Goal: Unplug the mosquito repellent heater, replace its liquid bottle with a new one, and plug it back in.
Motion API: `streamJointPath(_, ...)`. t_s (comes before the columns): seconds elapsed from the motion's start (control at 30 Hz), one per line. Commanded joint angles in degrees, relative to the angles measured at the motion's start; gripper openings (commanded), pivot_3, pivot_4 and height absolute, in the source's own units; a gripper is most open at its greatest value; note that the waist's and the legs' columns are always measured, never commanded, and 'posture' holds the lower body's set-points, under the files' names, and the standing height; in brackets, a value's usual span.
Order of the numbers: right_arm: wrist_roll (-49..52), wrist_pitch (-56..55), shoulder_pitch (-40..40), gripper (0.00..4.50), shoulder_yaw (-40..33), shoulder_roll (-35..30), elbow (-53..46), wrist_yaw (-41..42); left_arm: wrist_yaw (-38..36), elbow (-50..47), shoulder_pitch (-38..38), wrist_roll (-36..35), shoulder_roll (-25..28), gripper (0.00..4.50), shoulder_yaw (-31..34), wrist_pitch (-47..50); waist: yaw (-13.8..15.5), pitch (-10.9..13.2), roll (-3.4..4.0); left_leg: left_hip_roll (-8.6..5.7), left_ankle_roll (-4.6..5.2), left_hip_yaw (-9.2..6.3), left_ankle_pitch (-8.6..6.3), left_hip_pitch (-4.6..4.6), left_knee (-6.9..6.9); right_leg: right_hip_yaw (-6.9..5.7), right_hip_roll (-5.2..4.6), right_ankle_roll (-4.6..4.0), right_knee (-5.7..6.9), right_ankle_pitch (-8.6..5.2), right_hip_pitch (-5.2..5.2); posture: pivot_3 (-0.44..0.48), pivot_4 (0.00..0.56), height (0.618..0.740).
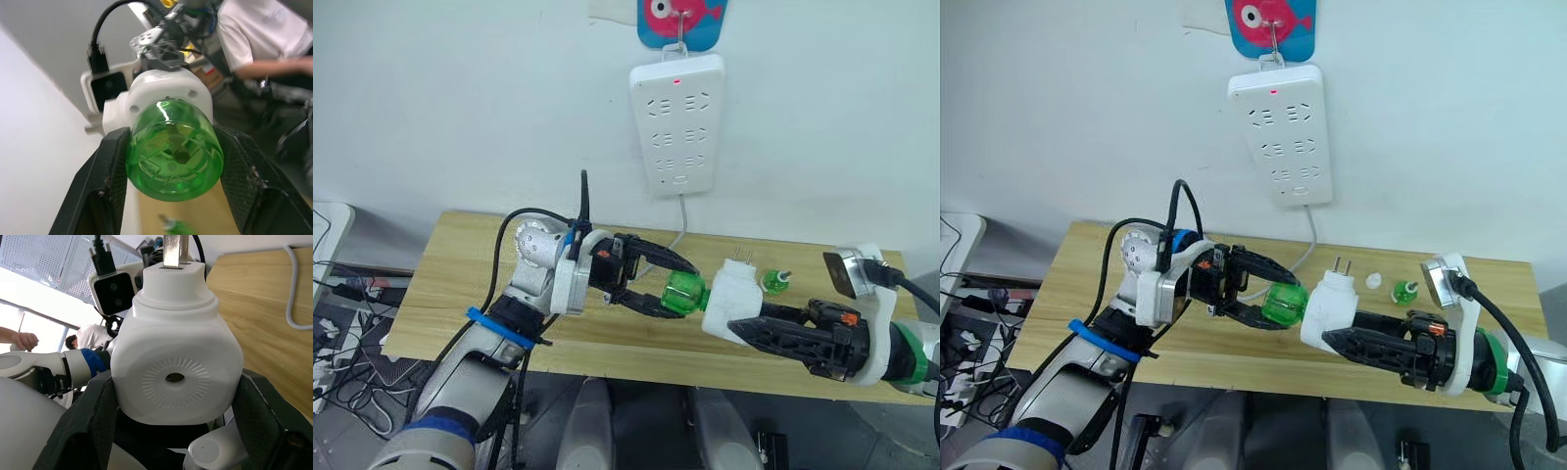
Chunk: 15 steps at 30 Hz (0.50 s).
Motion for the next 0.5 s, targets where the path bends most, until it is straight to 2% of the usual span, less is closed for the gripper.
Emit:
streamJointPath(0.03, 1.47, 0.37, -1.53, 2.98, -1.21, -0.79, -0.99, -0.92, 8.92, -11.28, 1.13, -2.20, 2.01, 2.27, 1.32, 19.71, -0.15, 0.00, 0.00, 0.00, 0.00, 0.00, 0.00, 0.00, 0.00, 0.00, 0.00, 0.00, 0.01, 0.00, 0.00, 0.054, 0.345, 0.740)
streamJointPath(0.2, 1.47, 1.08, -3.73, 2.98, -0.65, -1.16, -0.96, -3.10, 20.18, -20.03, -0.19, -7.28, 5.07, 2.27, 2.83, 49.02, -0.22, 0.00, 0.00, 0.00, 0.00, -0.01, 0.00, 0.01, 0.00, 0.00, 0.00, 0.01, 0.05, 0.00, 0.00, 0.060, 0.342, 0.740)
streamJointPath(0.37, 1.04, 2.87, -4.77, 2.98, -0.84, -1.97, -1.18, -3.22, 28.16, -19.62, -4.54, -24.71, 6.24, 2.27, 6.74, 82.24, -0.31, 0.00, 0.00, 0.00, 0.00, -0.03, 0.00, 0.00, 0.00, -0.03, 0.00, 0.02, 0.07, -0.02, 0.00, 0.060, 0.337, 0.740)
streamJointPath(0.5, -1.49, 5.67, -5.06, 2.98, -1.45, -2.71, -2.18, 0.38, 28.65, -13.11, -7.94, -37.22, 6.59, 2.27, 10.09, 103.32, -0.62, 0.00, 0.00, -0.02, 0.00, -0.02, 0.00, 0.01, 0.00, -0.04, 0.00, 0.03, 0.10, -0.03, -0.01, 0.055, 0.332, 0.740)
